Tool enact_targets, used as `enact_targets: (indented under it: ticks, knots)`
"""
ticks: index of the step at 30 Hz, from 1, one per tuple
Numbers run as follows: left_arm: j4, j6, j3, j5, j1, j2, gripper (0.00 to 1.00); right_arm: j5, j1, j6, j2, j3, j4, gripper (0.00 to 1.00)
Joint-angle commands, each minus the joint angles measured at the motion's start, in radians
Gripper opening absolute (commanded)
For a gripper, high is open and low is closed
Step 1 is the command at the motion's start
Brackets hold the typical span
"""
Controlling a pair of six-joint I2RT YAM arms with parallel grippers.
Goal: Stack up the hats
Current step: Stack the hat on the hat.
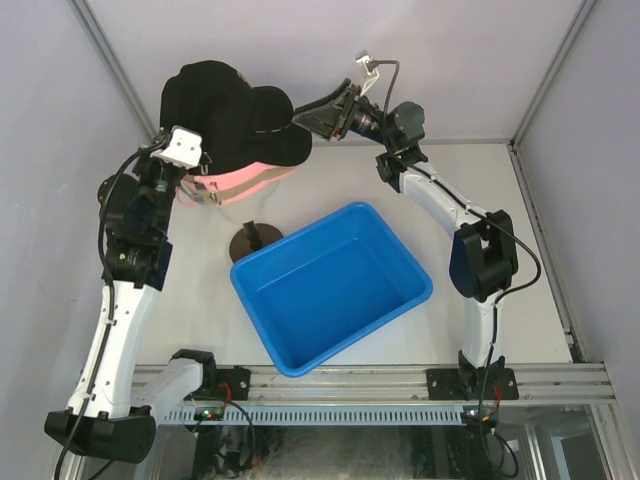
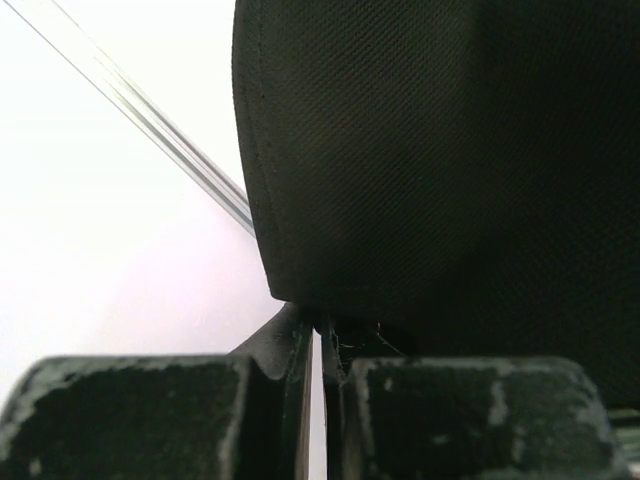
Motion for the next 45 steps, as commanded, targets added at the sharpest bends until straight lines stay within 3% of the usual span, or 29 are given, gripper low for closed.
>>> enact_targets:
  ticks: [1, 9, 16, 18, 19, 27, 30, 36, 45]
  knots:
    - [0.043, 0.026, -0.053, -0.045, -0.005, -0.025, 0.06, 0.0, -0.005, -0.004, -0.041, -0.01, -0.048, 0.51]
    - [0.069, -0.013, -0.074, 0.004, -0.01, -0.042, 0.07, -0.002, -0.006, -0.004, -0.097, -0.016, -0.184, 0.51]
    - [0.077, -0.036, -0.07, 0.031, -0.011, -0.053, 0.08, 0.151, -0.016, -0.004, -0.228, 0.05, -0.655, 0.51]
    - [0.078, -0.042, -0.07, 0.041, -0.011, -0.054, 0.08, 0.185, -0.005, 0.013, -0.226, 0.12, -0.752, 0.52]
    - [0.078, -0.044, -0.07, 0.049, -0.012, -0.055, 0.08, 0.206, 0.005, -0.03, -0.221, 0.164, -0.797, 0.42]
    - [0.083, -0.062, -0.068, 0.092, -0.012, -0.059, 0.08, 0.318, 0.128, -0.33, -0.006, 0.674, -1.113, 0.49]
    - [0.083, -0.063, -0.067, 0.098, -0.012, -0.055, 0.08, 0.324, 0.155, -0.362, 0.073, 0.776, -1.107, 0.52]
    - [0.102, -0.07, -0.067, 0.105, -0.013, -0.045, 0.08, 0.367, 0.202, -0.448, 0.135, 0.799, -1.003, 0.61]
    - [0.122, -0.073, -0.072, 0.103, -0.013, -0.029, 0.09, 0.358, 0.213, -0.494, 0.168, 0.774, -1.013, 0.63]
